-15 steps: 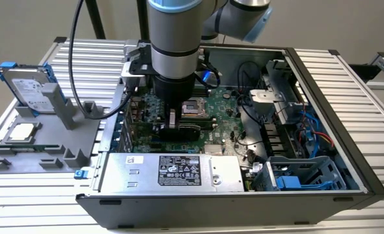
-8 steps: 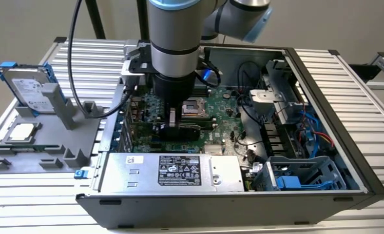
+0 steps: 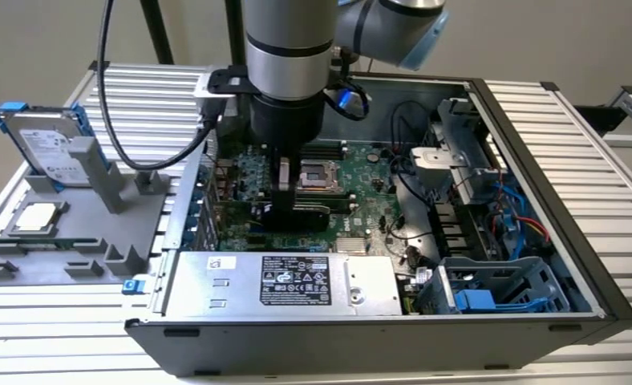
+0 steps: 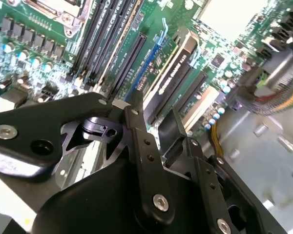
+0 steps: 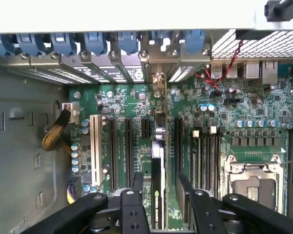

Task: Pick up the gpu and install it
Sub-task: 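Insert the gpu into the slot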

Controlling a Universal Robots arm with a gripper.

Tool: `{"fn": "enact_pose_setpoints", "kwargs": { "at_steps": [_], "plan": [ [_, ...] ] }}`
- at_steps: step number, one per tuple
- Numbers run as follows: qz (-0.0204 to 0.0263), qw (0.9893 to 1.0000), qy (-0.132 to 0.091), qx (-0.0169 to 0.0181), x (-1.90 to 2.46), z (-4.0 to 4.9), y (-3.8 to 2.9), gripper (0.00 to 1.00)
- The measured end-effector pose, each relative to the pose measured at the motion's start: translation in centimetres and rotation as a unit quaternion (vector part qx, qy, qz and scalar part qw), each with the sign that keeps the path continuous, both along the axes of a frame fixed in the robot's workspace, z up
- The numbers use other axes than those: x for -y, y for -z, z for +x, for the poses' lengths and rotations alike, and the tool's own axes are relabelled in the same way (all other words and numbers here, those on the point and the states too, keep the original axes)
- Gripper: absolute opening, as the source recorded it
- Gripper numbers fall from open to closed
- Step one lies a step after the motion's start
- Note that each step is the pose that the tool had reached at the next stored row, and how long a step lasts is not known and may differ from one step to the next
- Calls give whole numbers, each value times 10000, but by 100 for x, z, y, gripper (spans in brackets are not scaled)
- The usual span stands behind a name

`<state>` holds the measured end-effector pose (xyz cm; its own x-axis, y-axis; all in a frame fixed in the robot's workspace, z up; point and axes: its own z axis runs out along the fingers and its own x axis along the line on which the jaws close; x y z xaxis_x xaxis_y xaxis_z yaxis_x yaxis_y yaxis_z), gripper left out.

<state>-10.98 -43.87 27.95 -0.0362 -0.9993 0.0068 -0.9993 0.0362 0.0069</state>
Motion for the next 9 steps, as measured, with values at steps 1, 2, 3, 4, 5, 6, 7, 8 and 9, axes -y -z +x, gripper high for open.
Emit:
{"fn": "enact_pose_setpoints", "kwargs": {
  "at_steps": [1,2,3,4,5,6,7,8,9],
  "plan": [
    [0,10000,0,0,0,0,-9,0],
    [-1,10000,0,0,0,0,-19,0],
    [0,10000,0,0,0,0,-27,0],
    [0,10000,0,0,0,0,-37,0],
    [0,10000,0,0,0,0,-45,0],
    [0,10000,0,0,0,0,-54,0],
    [-1,10000,0,0,0,0,-64,0],
    [-1,10000,0,0,0,0,-73,0],
    [-1,10000,0,0,0,0,-82,0]
  ]
}}
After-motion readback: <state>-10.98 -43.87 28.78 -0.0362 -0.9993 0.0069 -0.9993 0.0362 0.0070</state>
